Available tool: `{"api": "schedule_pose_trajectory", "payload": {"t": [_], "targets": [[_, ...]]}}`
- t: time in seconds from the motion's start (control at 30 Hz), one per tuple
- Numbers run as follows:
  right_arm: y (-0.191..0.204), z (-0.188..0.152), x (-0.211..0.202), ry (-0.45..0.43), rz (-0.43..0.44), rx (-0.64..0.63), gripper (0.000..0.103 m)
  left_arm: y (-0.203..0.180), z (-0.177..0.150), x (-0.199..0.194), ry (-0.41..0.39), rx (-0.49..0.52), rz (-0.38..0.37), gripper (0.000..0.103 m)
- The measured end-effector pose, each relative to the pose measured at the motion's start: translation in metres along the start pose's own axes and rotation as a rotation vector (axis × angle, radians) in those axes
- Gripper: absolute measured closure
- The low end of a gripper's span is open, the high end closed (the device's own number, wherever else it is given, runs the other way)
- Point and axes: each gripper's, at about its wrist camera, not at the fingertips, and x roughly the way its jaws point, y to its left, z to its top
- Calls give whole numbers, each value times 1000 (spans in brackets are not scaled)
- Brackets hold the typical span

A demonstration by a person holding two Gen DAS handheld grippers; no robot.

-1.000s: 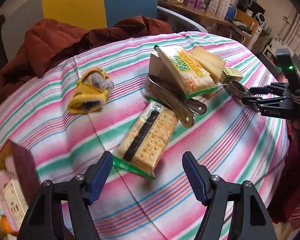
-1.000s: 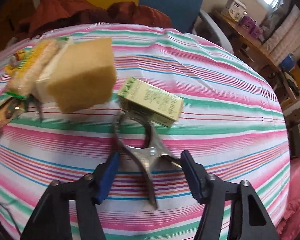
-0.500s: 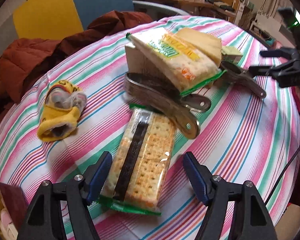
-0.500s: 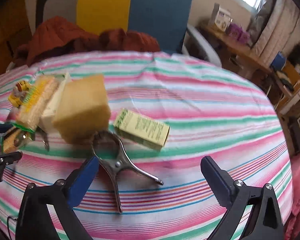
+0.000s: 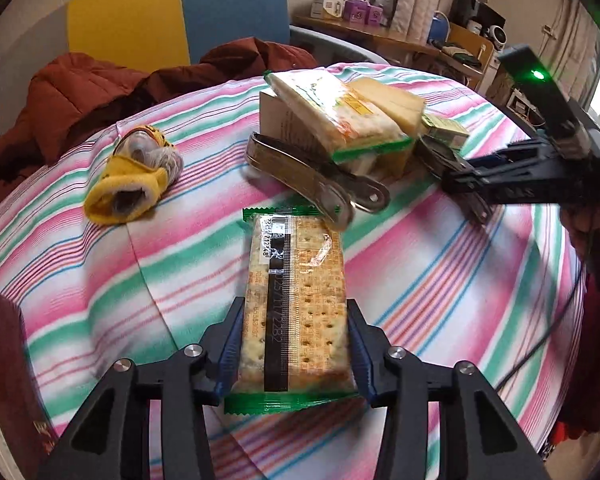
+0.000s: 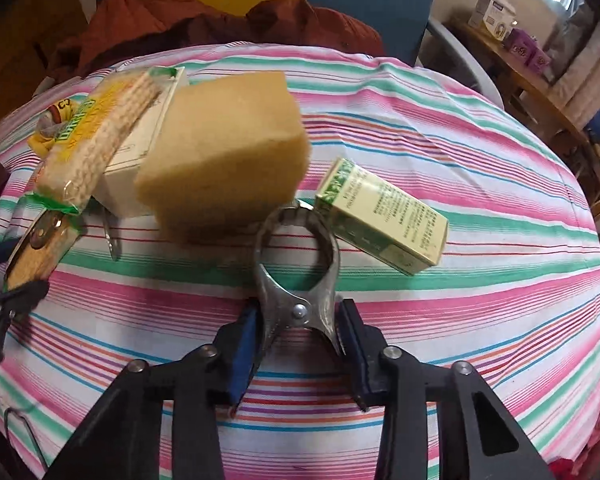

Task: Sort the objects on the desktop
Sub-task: 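Grasp the cracker pack with the left tool while the right tool grasps a silver clip, then carry the cracker pack and silver clip over the gold tray and release both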

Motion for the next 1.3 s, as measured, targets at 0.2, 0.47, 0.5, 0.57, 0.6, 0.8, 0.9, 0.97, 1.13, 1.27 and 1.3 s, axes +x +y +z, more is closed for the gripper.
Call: {"api": "schedule_pose_trajectory", "payload": {"t": [0.2, 0.47, 0.5, 0.57, 0.6, 0.8, 0.9, 0.97, 1.13, 1.27, 1.3], "targets": [[8, -7, 1, -97, -32, 109, 65, -3, -24, -17, -10, -23, -24, 56], [6, -16, -8, -3, 21, 170, 66, -4, -37, -27, -22, -56, -42, 56], [8, -21, -13, 6, 27, 171, 66, -5, -39, -27, -24, -53, -40, 56], [15, -31, -19, 20, 32, 179, 66, -6, -44, -32, -30, -51, -40, 56], [19, -34, -20, 24, 35, 190, 66, -7, -47, -33, -33, -51, -41, 56], [52, -68, -40, -38, 94, 265, 66, -2, -59, -44, -51, -88, -72, 56], [66, -89, -52, -89, 179, 346, 66, -5, -67, -51, -48, -86, -58, 56], [75, -101, -57, -111, 250, 409, 66, -8, -73, -56, -51, -69, -53, 56], [94, -125, -67, -120, 375, 509, 67, -11, -85, -65, -39, -60, -59, 56], [109, -130, -70, -113, 380, 499, 67, -7, -91, -74, -44, -65, -70, 56], [113, -133, -72, -113, 389, 501, 67, -7, -92, -77, -50, -64, -67, 56]]}}
